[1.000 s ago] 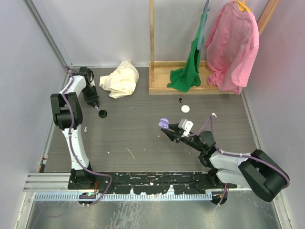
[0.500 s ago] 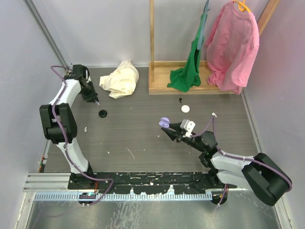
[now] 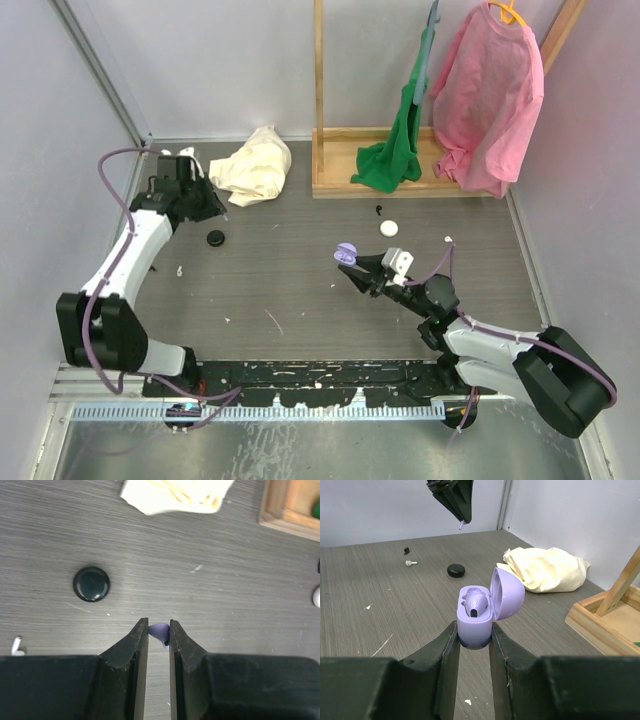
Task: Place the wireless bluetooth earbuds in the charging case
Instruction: Pick up the earbud from the center of the board, then place the earbud in the charging case.
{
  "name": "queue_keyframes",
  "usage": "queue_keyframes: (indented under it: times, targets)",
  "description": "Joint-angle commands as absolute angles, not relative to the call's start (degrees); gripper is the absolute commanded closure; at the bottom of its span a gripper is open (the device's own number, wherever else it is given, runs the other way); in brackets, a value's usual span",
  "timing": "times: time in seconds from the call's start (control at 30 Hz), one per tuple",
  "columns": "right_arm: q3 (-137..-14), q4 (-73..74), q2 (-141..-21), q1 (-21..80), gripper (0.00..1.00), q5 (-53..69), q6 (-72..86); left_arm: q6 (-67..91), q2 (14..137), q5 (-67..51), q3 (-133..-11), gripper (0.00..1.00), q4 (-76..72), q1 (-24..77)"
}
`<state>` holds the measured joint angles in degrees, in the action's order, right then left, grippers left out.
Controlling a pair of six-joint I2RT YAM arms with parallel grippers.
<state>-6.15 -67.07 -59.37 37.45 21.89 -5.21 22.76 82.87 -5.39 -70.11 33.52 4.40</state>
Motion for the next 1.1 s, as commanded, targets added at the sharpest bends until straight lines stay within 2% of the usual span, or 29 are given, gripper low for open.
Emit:
queue_keyframes:
  times: [0.0, 0.37, 1.07]
  targets:
    - [-8.37, -68.81, -58.10, 37.79, 0.99, 21.06, -2.77, 25.30, 74.87, -3.74, -65.07, 0.87, 25.53, 7.43]
    - [-9.17, -70.60, -59.16, 37.75, 0.99, 20.03, -0.34, 28.95, 60.66, -1.94, -54.77, 0.88, 17.03, 16.13]
    - [-12.05, -85.35, -70.46, 37.79, 0.99, 23.85, 8.27, 27.24, 52.81, 3.24, -50.48, 0.90, 4.74, 38.83]
